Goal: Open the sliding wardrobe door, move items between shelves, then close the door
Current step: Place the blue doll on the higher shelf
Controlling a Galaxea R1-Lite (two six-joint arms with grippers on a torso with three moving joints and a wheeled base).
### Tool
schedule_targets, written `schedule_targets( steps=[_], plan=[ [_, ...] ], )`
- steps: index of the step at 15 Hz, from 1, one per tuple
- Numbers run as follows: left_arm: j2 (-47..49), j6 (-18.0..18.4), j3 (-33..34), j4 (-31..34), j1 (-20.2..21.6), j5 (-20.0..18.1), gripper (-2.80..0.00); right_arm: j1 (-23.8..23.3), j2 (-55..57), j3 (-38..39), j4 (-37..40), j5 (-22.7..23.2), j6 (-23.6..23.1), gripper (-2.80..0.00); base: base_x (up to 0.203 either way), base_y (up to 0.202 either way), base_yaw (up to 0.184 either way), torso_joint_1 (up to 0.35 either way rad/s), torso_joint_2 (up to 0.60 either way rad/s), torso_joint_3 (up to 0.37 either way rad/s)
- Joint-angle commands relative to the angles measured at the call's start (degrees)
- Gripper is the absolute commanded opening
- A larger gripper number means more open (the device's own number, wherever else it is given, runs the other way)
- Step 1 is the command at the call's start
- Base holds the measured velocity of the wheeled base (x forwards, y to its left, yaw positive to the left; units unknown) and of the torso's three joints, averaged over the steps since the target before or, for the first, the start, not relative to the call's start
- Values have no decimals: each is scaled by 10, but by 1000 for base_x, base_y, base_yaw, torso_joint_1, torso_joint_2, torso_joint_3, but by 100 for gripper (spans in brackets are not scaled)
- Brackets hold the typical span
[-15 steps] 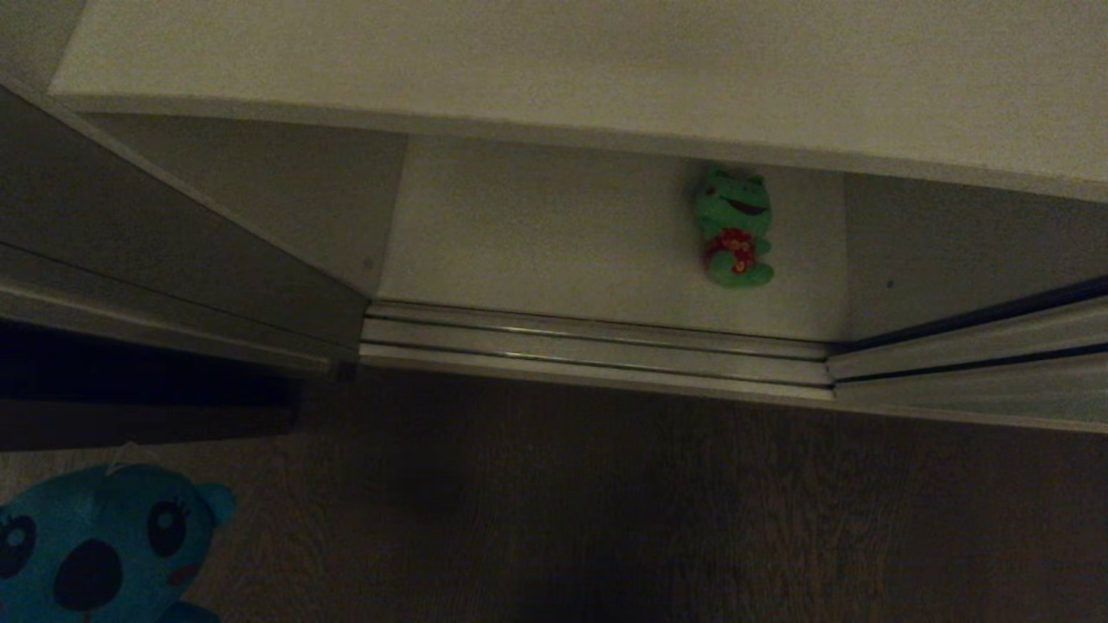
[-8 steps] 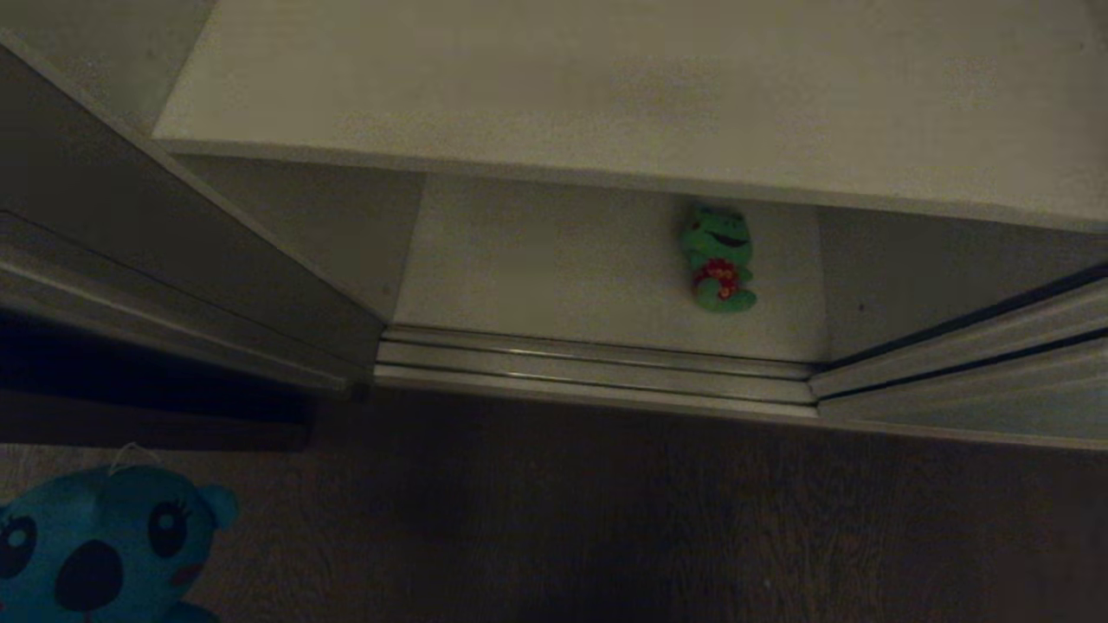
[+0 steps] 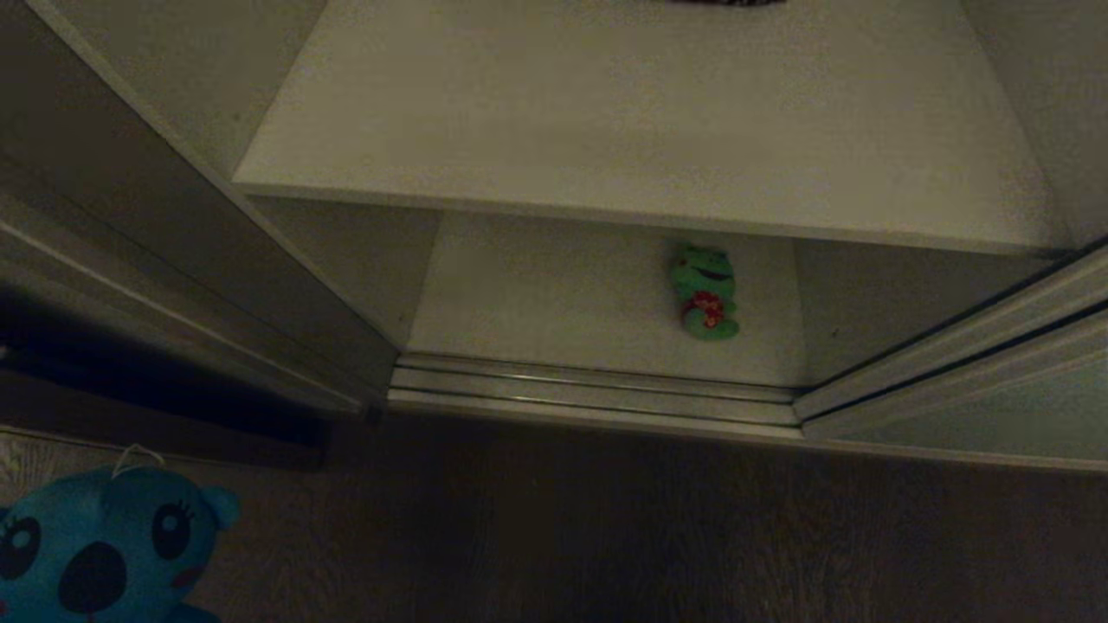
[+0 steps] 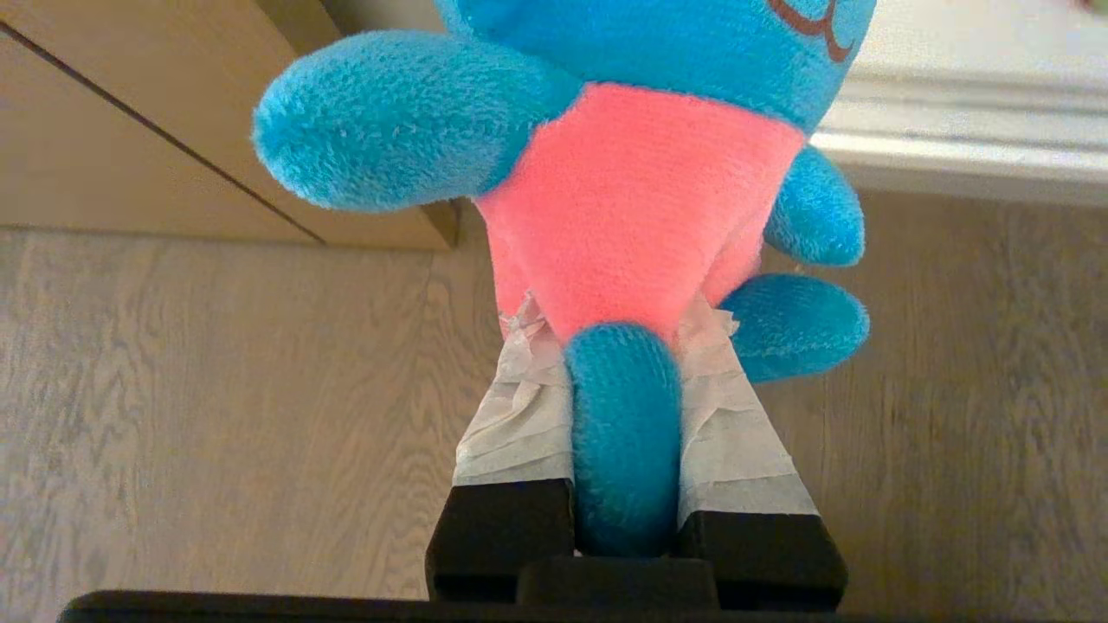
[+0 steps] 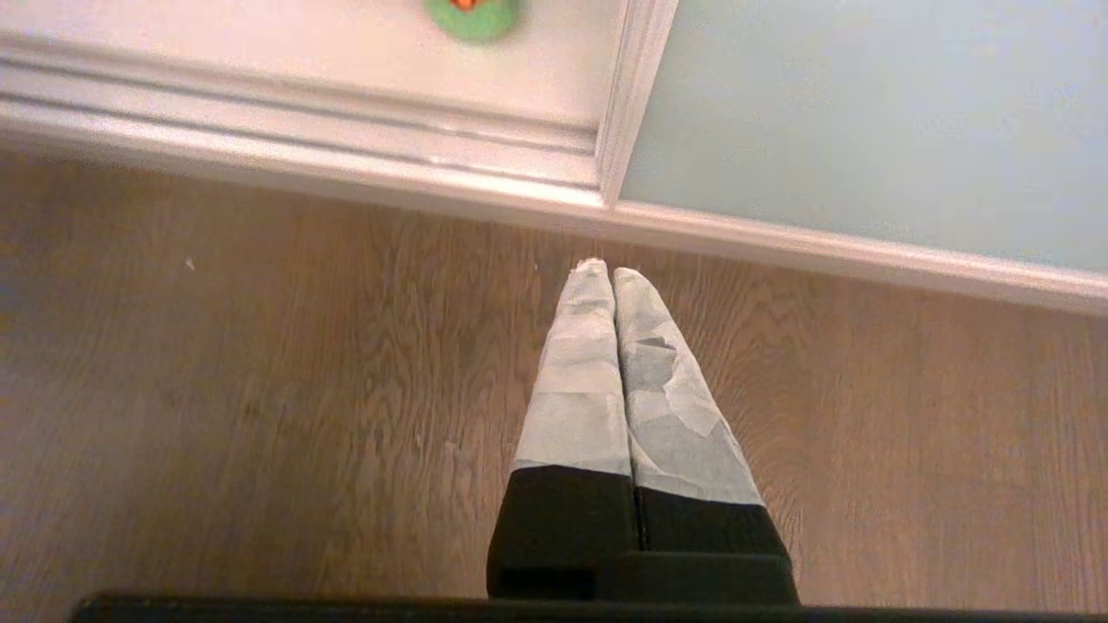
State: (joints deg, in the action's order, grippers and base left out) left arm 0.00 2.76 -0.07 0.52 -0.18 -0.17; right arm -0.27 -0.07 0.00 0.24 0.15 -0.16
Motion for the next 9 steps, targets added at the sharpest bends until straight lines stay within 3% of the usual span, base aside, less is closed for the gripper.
schedule_targets(
  steps=[1,9],
  plan=[
    [4,1,0,0,0,0,-280,0,1,0,0,0,0,-280,0,0,0,5,6,199],
    [3,3,1,1,0,1,-280,0,1,0,0,0,0,-280,0,0,0,1,2,201]
  ],
)
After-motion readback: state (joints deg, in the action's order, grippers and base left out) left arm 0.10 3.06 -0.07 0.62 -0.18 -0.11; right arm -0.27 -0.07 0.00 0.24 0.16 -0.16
